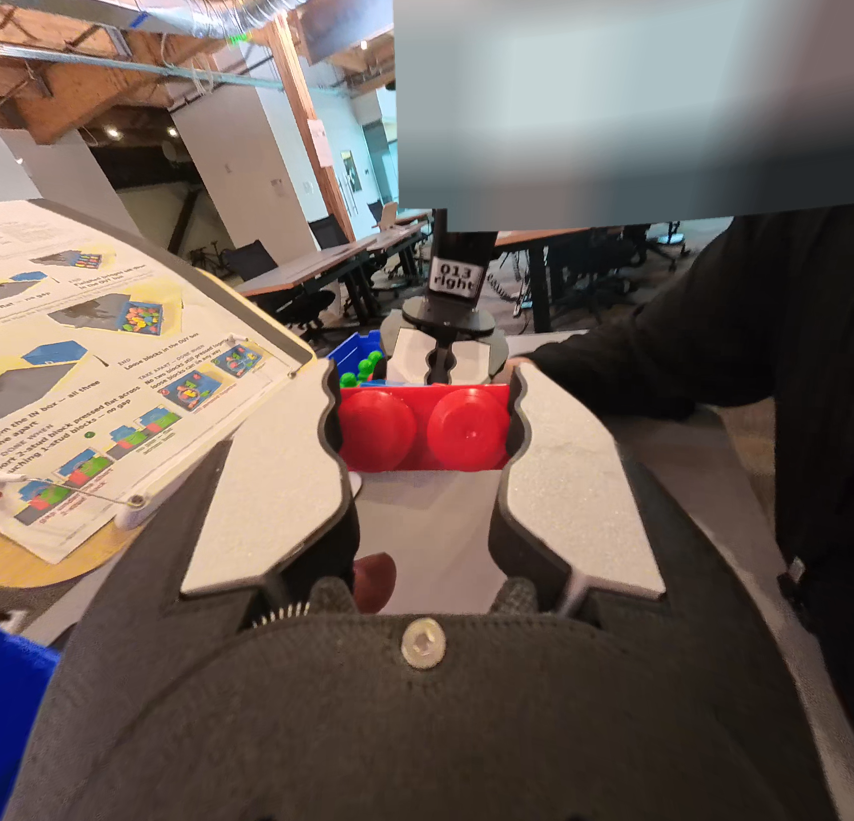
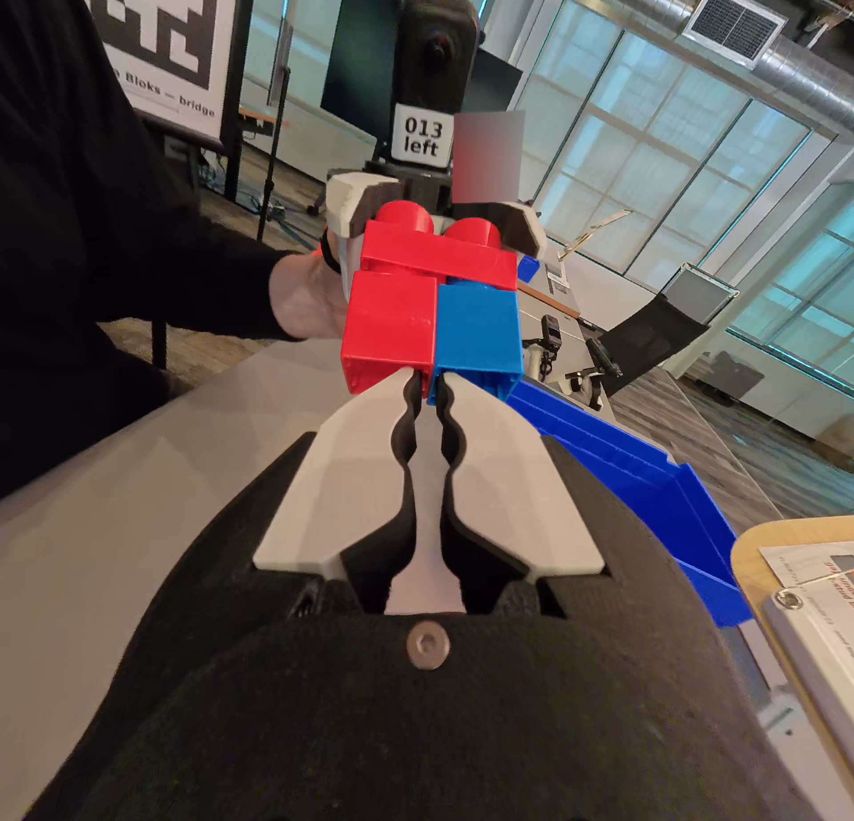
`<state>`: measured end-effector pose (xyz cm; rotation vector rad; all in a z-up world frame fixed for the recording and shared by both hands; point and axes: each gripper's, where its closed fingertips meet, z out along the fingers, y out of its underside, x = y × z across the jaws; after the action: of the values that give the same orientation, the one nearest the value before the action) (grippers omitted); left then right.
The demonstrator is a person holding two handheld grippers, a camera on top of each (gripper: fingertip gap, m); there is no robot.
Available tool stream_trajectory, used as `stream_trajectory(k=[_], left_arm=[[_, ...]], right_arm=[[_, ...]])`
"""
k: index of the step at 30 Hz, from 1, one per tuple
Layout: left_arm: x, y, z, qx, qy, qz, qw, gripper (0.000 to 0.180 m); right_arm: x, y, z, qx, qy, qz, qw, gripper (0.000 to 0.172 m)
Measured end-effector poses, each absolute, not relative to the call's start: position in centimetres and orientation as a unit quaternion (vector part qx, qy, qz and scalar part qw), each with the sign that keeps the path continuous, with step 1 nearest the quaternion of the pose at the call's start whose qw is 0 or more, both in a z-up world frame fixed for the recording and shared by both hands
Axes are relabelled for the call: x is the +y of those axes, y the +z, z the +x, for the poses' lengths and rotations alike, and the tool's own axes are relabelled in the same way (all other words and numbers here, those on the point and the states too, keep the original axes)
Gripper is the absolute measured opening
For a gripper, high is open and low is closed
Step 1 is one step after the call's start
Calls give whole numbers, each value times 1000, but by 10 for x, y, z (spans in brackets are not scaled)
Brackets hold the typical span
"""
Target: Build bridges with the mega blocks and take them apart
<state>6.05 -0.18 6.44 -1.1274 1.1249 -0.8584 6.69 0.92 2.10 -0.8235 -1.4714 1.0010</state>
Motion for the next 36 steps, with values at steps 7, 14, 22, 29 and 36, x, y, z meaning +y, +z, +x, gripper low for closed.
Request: stream_trajectory(k=[7, 14, 22, 29, 36], left_arm=[[-8, 73, 60, 442, -440, -456, 635, 68], [-2, 74, 57, 437, -442, -467, 629, 68], [0, 78, 56, 446, -429, -473, 627, 68], [-2, 77, 52, 444, -437, -463, 630, 68], [-2, 75, 47, 427, -458, -452, 636, 68]], right_arm=[[3, 15, 59, -612, 451, -350, 547, 5], [6, 19, 61, -601, 458, -354, 552, 5], [7, 30, 65, -580, 476, -350, 560, 6], [5, 35, 66, -563, 502, -347, 557, 5], [3, 34, 63, -562, 505, -351, 554, 5]])
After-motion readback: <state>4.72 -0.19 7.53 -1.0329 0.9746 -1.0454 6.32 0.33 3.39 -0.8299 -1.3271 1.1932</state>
